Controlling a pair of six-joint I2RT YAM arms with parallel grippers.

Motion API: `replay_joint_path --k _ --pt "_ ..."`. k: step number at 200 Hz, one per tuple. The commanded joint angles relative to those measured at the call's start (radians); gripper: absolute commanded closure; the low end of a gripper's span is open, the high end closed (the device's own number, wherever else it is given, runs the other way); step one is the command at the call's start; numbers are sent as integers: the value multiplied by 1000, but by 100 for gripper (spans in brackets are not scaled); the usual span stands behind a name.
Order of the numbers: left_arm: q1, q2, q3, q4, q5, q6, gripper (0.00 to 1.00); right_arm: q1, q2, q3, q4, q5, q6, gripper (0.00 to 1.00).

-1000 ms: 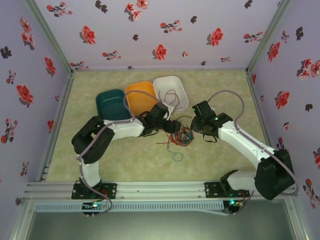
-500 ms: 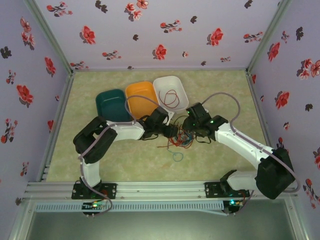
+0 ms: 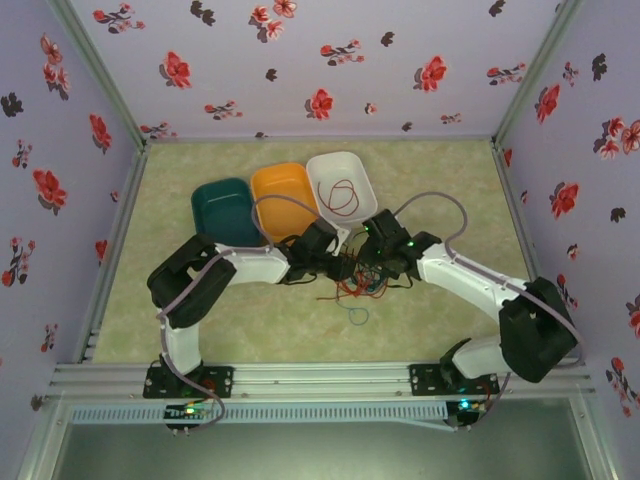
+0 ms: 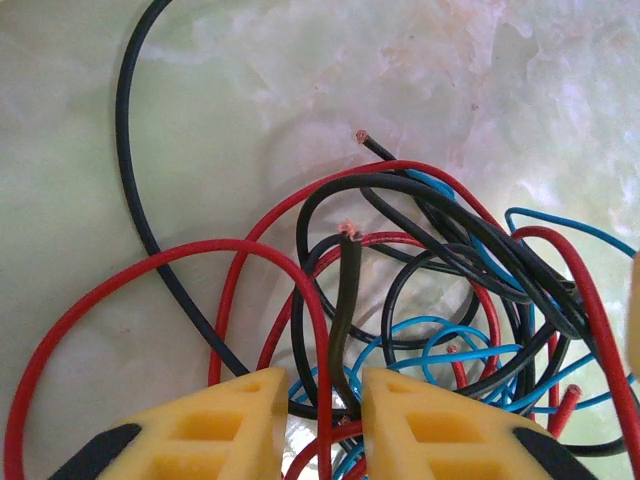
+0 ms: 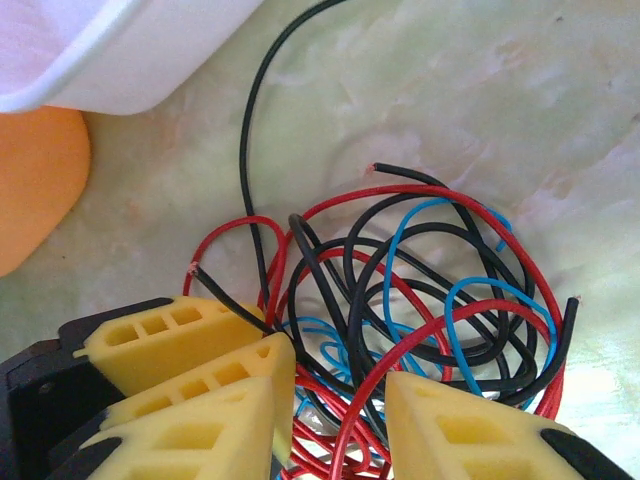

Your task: Untangle the cables

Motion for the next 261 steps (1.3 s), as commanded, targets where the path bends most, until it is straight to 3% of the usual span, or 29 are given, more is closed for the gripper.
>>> replay_joint_path --k 1,151,180,261 --pt "-10 -31 -18 15 17 5 74 9 16 -20 22 -13 34 65" --pt "-10 -30 -27 31 16 7 75 13 12 -68 116 -46 49 82" --pt "-10 -35 -31 32 16 9 76 13 7 -60 75 -5 35 71" --pt "-10 -41 -38 38 14 6 77 17 -76 -11 -45 53 14 68"
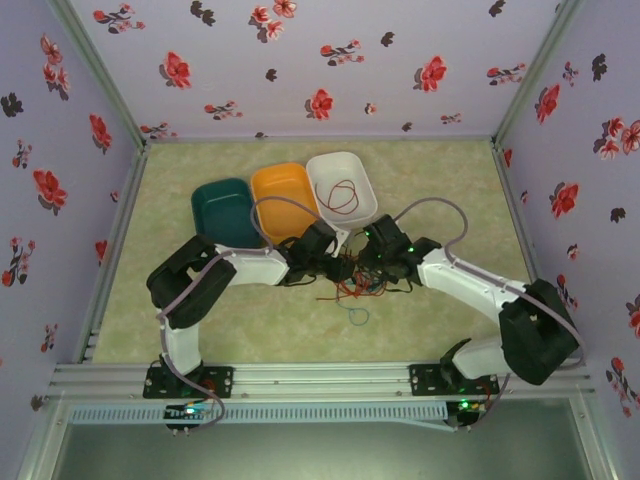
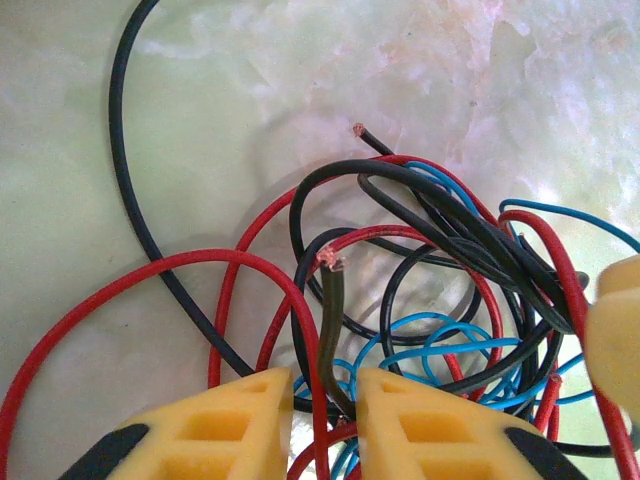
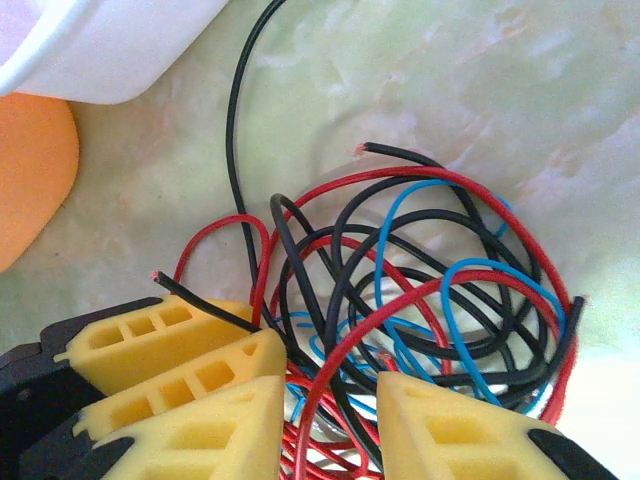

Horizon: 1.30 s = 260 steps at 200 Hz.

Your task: Untangle the cables

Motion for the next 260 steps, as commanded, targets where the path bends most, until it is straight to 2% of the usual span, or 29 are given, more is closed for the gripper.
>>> replay_joint_path --k 1,57,157,194,236,260 --pt "-8 -37 -16 9 13 5 77 10 -49 40 -84 54 -16 68" --pt "-7 -35 -17 12 5 1 78 63 -82 30 -87 64 35 68" --pt "-8 -36 -16 7 5 2 78 73 62 14 31 -8 50 69" --pt "-8 -42 -20 6 5 6 80 72 69 18 51 -10 37 83" --pt "-8 -53 -31 2 -5 7 84 70 1 38 20 18 -9 100" --pt "-8 -57 -35 -2 -13 8 86 70 -48 56 -23 50 -38 100"
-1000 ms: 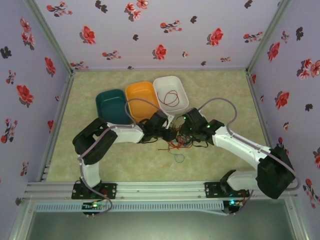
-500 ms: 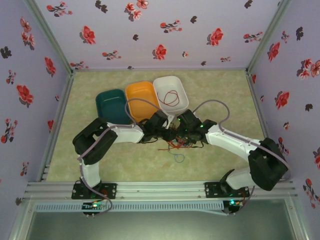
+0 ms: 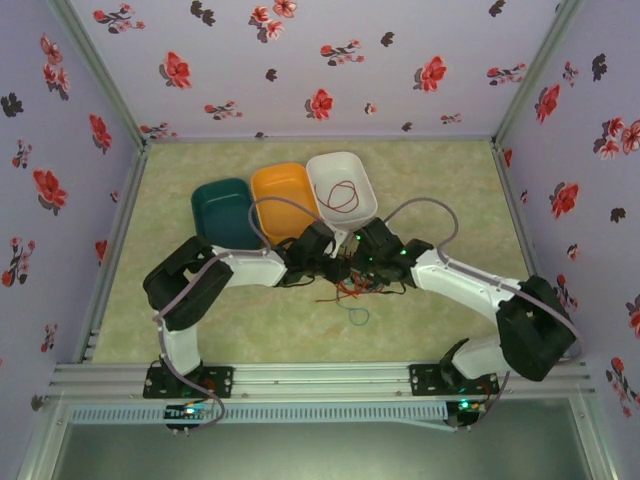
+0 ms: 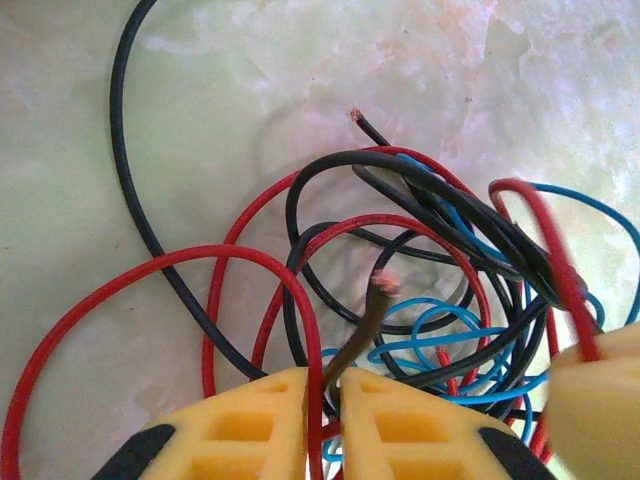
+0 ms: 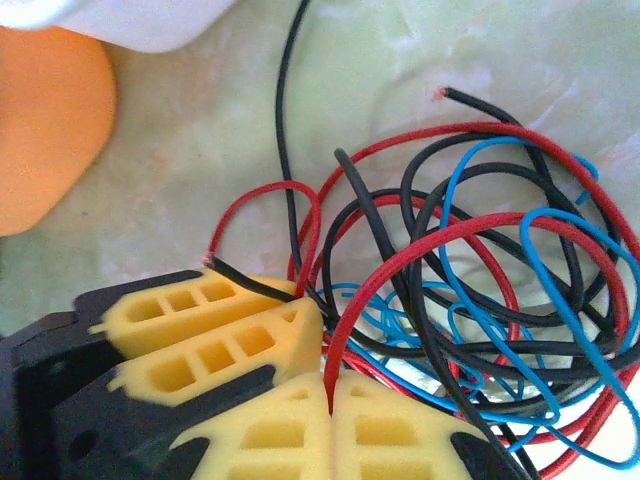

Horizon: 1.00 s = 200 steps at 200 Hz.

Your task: Untangle the cables

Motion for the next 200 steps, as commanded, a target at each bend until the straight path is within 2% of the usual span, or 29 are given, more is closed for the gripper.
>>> replay_joint_path --k 1,66,112,200 --pt "-8 -35 -17 -1 -12 8 86 4 -67 38 -50 53 -46 100" --pt "-8 -35 -19 -22 -15 23 90 4 -222 92 -97 76 -173 100" --pt "-10 -32 -14 -37 -15 31 93 -2 -334 124 -87 49 -252 100" --pt "-12 -24 -2 -57 -17 37 97 -17 -456 218 -92 95 -387 100"
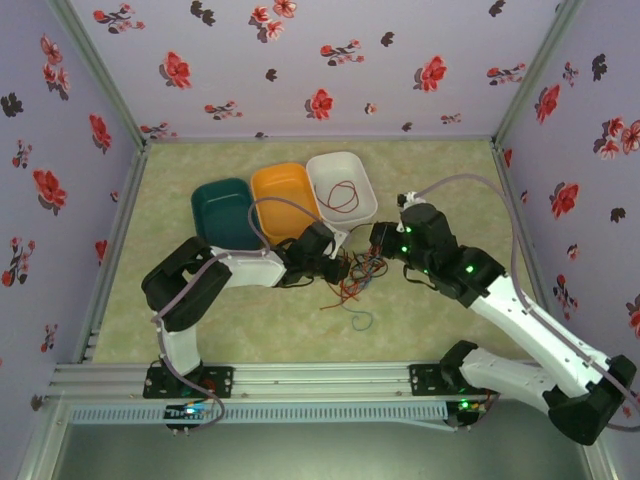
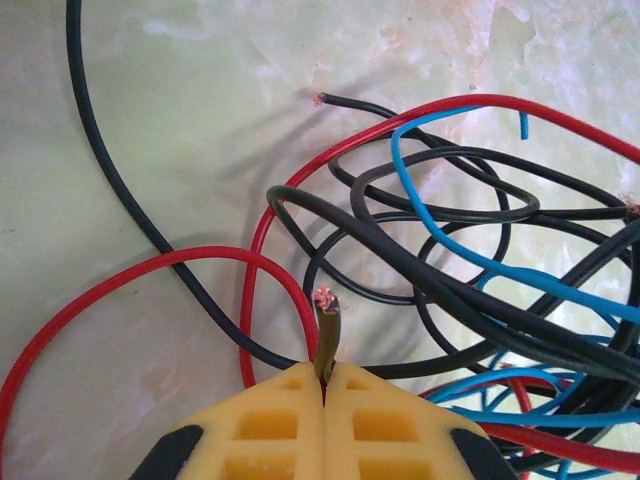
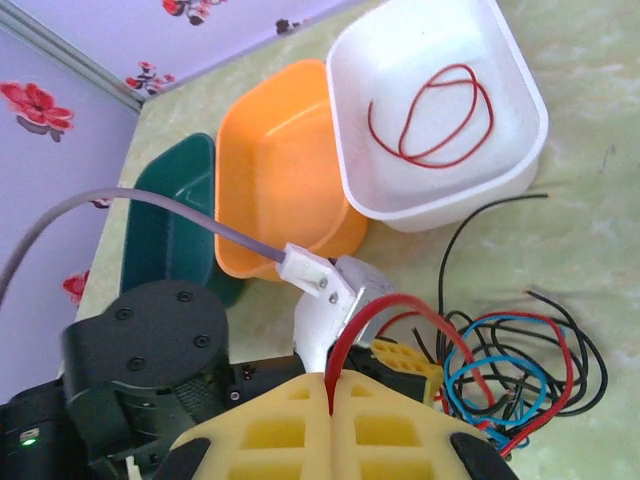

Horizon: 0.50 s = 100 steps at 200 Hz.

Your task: Untangle the cables

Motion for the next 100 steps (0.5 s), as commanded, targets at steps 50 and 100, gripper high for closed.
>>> replay_joint_path --k 50,100 --pt "-15 -11 8 -44 -15 38 97 -14 -44 196 -47 117 -186 100" --pt "-14 -12 8 -48 -22 36 97 -16 -47 305 -101 212 -265 100"
